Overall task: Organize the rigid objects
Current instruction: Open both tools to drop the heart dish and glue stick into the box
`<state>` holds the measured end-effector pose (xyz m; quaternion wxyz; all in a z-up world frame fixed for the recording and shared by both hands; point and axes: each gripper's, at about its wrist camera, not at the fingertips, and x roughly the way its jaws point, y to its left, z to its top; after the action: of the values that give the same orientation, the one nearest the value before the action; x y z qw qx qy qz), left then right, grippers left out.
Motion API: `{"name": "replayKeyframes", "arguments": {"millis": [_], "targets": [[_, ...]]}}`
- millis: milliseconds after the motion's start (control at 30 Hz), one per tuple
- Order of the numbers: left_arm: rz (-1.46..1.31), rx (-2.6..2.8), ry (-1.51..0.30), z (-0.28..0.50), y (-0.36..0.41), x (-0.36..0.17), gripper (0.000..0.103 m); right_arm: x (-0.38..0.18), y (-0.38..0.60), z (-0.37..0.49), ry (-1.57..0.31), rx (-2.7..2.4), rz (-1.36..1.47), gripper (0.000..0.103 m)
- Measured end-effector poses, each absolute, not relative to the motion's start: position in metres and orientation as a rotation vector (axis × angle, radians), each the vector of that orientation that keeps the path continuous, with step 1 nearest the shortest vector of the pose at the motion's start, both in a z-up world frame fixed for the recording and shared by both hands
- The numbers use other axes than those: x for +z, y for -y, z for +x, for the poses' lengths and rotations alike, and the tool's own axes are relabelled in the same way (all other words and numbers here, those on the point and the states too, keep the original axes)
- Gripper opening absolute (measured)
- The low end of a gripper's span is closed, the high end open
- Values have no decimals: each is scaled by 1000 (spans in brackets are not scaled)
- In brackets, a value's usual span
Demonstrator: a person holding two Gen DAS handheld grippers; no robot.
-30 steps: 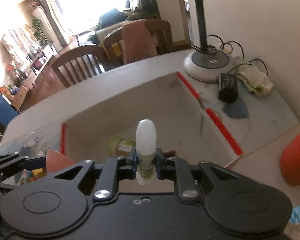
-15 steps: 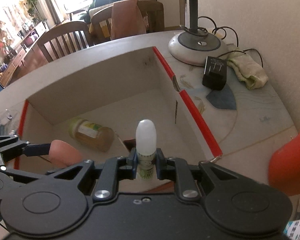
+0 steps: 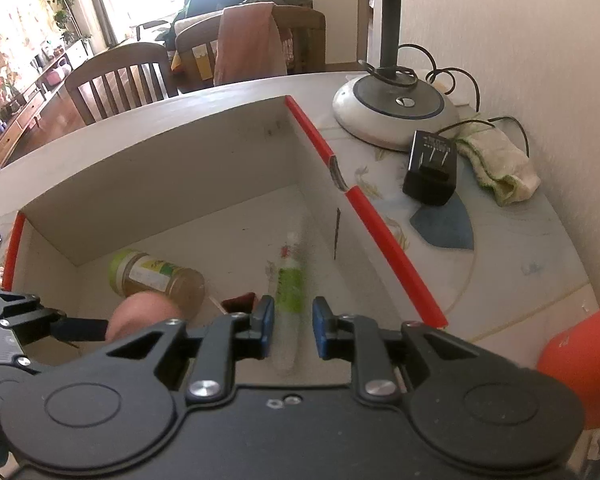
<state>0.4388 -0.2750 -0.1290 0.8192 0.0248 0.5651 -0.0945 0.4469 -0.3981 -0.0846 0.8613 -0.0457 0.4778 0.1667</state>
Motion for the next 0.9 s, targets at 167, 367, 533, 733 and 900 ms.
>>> {"name": "replayKeyframes", "arguments": {"millis": [167,367,533,733,900], "targets": [[63,-193,-1221,439,276,-133,62,-85,398,442,-999,354,-103,24],[53,-180,-1190,434,277,-126,63,-80,399,439,-993,357,-87,32],[23,-173,-1153,431,268,-119,63,-74,400,432,-983,360,-73,40],[-12,-158,-1089,418,258,-102,63,-64,399,420,-968,370,-65,46],[-30,-153,-1037,406,252,-84,63,-52,395,408,-946,390,-54,50]]}}
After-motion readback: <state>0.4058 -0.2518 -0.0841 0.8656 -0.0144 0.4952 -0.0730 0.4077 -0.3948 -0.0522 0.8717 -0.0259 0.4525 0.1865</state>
